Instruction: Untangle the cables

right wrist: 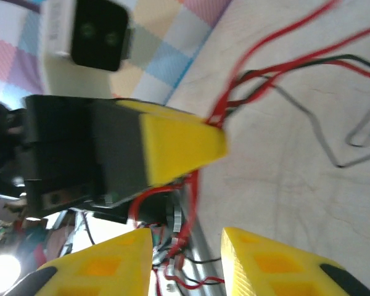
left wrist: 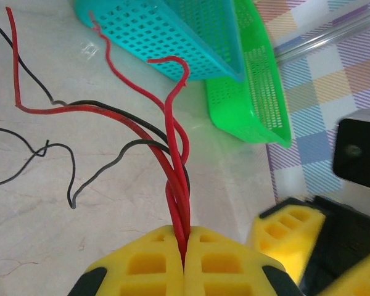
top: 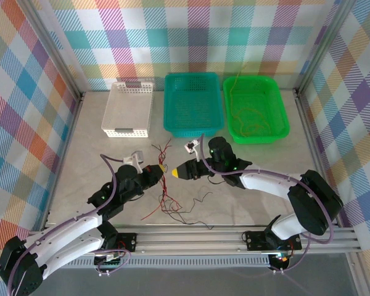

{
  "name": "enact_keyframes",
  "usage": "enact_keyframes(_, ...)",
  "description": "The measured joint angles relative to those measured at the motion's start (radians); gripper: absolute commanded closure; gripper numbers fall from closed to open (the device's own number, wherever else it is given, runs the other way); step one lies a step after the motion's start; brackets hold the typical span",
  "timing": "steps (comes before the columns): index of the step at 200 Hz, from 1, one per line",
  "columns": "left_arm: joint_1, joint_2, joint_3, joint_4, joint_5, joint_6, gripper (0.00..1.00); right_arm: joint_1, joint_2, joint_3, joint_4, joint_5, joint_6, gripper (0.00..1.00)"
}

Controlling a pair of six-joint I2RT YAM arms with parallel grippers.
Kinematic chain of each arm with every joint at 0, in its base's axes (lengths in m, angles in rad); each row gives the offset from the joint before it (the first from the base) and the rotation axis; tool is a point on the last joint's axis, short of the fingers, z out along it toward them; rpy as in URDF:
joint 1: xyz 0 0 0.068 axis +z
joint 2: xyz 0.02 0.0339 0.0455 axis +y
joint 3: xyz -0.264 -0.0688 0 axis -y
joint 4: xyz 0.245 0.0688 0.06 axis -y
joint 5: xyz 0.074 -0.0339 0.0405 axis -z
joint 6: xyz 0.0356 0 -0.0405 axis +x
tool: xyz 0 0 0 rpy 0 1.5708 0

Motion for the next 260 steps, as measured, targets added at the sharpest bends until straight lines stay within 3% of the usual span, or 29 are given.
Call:
enact_keyframes(86,0.0,0.035,0.003,0.079,0.001,-0.008,1.0,0.054,0.116,0.0,0.08,-0.001,0.016,0.68)
enact_keyframes(115,0.0,0.037,0.003,0.096,0.005,-0.015,1.0,0.054,0.116,0.0,0.095,0.011,0.019,0.77)
enact_keyframes(148,0.001,0.046,0.003,0.118,0.004,-0.031,1.0,0.056,0.126,0.002,0.119,0.016,0.034,1.0)
enact_keyframes(183,0.006,0.046,0.003,0.129,0.003,-0.034,1.0,0.056,0.132,0.002,0.146,0.023,0.048,1.0)
enact_keyframes(195,0.006,0.046,0.003,0.129,0.003,-0.034,0.89,0.056,0.132,0.002,0.149,0.031,0.049,1.0)
enact_keyframes(211,0.006,0.044,0.003,0.128,0.007,-0.033,0.54,0.056,0.124,-0.005,0.149,0.055,0.046,1.0)
enact_keyframes(220,0.006,0.039,0.003,0.127,0.014,-0.034,0.44,0.057,0.112,-0.015,0.146,0.075,0.045,1.0)
enact_keyframes(238,0.006,0.018,0.003,0.119,0.016,-0.033,0.29,0.056,0.073,-0.036,0.126,0.116,0.035,1.0)
enact_keyframes(260,0.006,-0.021,0.003,0.097,0.023,-0.034,0.25,0.056,0.013,-0.051,0.085,0.164,0.014,1.0)
